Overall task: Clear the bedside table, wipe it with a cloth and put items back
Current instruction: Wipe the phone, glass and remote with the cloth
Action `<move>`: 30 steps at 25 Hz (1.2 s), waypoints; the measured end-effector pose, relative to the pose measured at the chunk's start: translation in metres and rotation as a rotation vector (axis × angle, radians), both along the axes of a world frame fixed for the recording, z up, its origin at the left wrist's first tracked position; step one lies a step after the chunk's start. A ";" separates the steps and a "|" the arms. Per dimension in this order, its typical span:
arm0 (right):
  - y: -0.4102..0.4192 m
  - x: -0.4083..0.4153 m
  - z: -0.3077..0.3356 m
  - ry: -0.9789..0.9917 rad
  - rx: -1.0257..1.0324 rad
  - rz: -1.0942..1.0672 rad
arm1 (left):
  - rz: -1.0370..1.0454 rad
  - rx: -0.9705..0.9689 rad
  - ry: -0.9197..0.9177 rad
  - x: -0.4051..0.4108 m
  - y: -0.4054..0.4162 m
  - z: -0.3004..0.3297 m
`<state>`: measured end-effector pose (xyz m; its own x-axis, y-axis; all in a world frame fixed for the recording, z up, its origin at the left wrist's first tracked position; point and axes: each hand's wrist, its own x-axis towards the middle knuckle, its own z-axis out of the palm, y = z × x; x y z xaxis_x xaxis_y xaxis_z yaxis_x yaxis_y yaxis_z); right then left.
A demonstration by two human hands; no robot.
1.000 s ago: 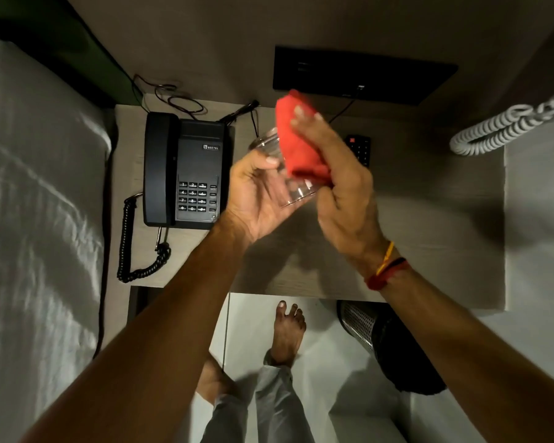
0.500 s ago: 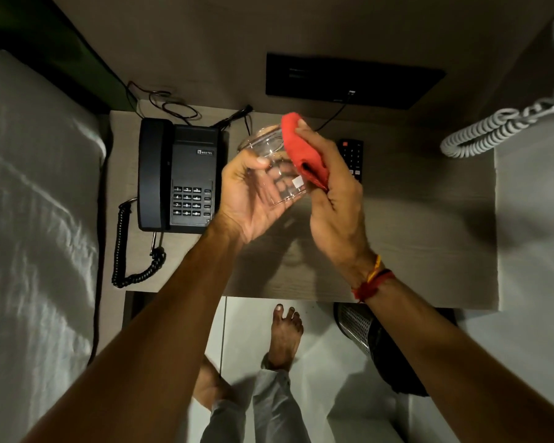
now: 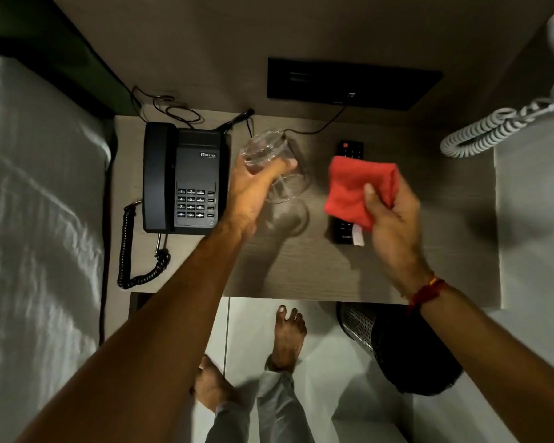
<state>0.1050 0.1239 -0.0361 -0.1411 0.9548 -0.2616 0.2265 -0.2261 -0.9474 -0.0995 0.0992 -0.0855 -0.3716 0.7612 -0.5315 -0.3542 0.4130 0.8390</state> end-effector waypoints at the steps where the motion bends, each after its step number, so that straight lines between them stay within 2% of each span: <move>1: 0.007 0.008 -0.006 -0.006 -0.043 -0.130 | -0.041 0.004 0.122 0.004 0.000 -0.003; 3: 0.022 0.018 -0.015 -0.011 -0.076 -0.301 | -0.109 0.027 0.248 0.010 0.005 -0.009; 4: 0.027 0.023 -0.017 -0.011 -0.077 -0.358 | -0.116 0.032 0.245 0.014 0.007 -0.014; 6: 0.035 0.029 -0.023 -0.039 -0.080 -0.414 | -0.041 0.004 0.072 0.020 0.010 -0.019; 8: 0.039 0.035 -0.030 -0.107 -0.040 -0.377 | 0.000 -0.017 -0.024 0.026 0.010 -0.020; 11: 0.038 0.042 -0.041 -0.263 0.094 -0.198 | -0.035 -0.003 0.104 0.026 0.009 -0.024; 12: 0.038 0.045 -0.046 -0.308 0.116 -0.152 | -0.012 0.001 0.088 0.026 0.010 -0.025; 15: 0.039 0.052 -0.053 -0.353 0.132 -0.117 | 0.048 -0.031 -0.081 0.026 0.010 -0.018; 16: 0.039 0.054 -0.054 -0.361 0.126 -0.119 | -0.016 -0.058 0.024 0.025 0.010 -0.016; 19: 0.042 0.059 -0.059 -0.387 0.093 -0.123 | -0.320 0.080 0.740 0.030 0.015 -0.002; 21: 0.042 0.058 -0.061 -0.365 0.065 -0.080 | -0.399 0.225 0.882 0.061 0.024 0.011; 22: 0.041 0.056 -0.061 -0.361 0.049 -0.035 | -0.438 0.238 0.848 0.083 0.029 0.010; 24: 0.039 0.052 -0.061 -0.407 0.012 0.058 | -0.441 0.100 0.663 0.123 0.036 -0.003; 27: 0.034 0.043 -0.064 -0.533 -0.013 0.103 | -0.214 -0.180 0.423 0.146 0.048 -0.037; 29: 0.032 0.039 -0.068 -0.563 -0.036 0.110 | -0.065 -0.244 0.216 0.148 0.056 -0.053; 30: 0.030 0.039 -0.070 -0.564 -0.045 0.110 | 0.018 -0.240 0.050 0.152 0.058 -0.053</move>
<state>0.1435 0.1541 -0.1061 -0.0662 0.9285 -0.3653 0.7185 -0.2097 -0.6632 0.0527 0.1576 -0.1382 -0.4140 0.6086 -0.6769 -0.3239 0.5964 0.7344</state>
